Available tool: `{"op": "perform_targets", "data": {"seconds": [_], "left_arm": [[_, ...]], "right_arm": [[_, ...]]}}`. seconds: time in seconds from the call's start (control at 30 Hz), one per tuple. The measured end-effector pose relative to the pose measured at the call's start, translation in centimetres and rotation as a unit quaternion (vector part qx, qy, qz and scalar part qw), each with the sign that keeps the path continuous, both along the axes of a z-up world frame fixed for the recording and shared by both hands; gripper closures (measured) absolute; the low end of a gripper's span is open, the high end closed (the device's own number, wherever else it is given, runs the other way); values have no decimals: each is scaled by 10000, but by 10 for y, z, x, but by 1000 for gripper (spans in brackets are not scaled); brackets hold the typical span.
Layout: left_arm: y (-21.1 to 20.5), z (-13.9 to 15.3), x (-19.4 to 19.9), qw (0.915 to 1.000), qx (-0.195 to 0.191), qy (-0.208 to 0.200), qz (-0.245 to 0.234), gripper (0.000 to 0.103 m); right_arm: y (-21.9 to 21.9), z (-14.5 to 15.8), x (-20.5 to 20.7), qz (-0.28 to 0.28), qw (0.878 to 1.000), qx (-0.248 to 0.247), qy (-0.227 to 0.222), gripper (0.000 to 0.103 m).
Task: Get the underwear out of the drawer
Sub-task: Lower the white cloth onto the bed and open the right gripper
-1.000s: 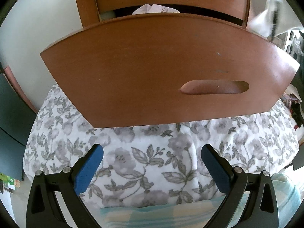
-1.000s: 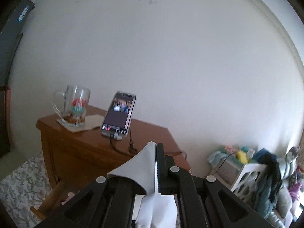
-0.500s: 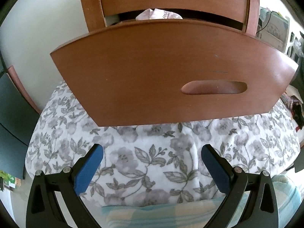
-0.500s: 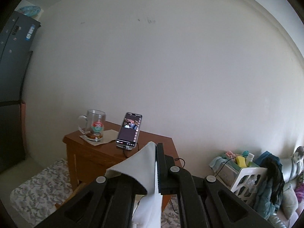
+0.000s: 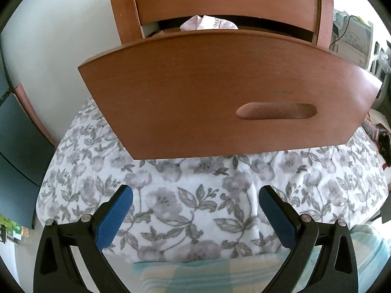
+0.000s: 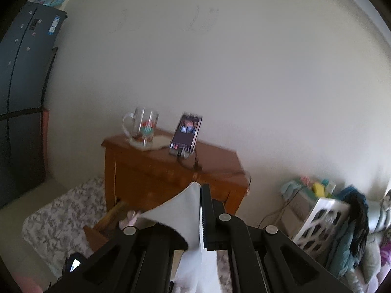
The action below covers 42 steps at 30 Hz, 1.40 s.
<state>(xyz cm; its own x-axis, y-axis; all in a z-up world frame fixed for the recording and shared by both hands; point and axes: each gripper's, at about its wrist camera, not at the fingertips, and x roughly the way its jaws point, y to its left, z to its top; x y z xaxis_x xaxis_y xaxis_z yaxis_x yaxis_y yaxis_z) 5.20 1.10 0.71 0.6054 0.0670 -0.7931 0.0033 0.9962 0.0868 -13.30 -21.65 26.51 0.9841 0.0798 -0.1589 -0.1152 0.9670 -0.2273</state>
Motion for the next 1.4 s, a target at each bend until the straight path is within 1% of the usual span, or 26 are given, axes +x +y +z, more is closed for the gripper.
{"op": "perform_targets", "data": {"seconds": [0.17,0.27,0.4,0.47,0.57,0.7,0.87,0.97,1.1,1.23,1.4], "left_arm": [[2,0,0,10000,-30,0,14,1],[3,0,0,10000,-49,-3,27,1],[3,0,0,10000,-66,-6,44,1],[4,0,0,10000,-76,-1,56,1],[4,0,0,9999,-83,1,67,1],[2,-1,0,10000,-70,6,66,1],[2,-1,0,9999,-79,6,79,1],[2,0,0,9999,-92,7,87,1],[3,0,0,9999,-116,28,105,1],[4,0,0,9999,-118,39,106,1],[5,0,0,9998,-131,41,110,1]], "right_arm": [[-8,-39,20,49,9978,156,645,101],[-8,-66,35,113,9938,267,1071,101],[-9,-107,54,170,9857,431,1623,101],[-7,-127,64,219,9800,503,1913,101],[-2,-165,83,252,9682,542,2430,101],[7,-205,105,318,9536,526,2948,101],[24,-247,127,325,9390,439,3395,101],[30,-274,141,229,9297,394,3654,101],[32,-299,154,144,9173,399,3959,101],[34,-324,159,33,9071,195,4204,101],[26,-337,159,-103,8971,138,4415,101]]}}
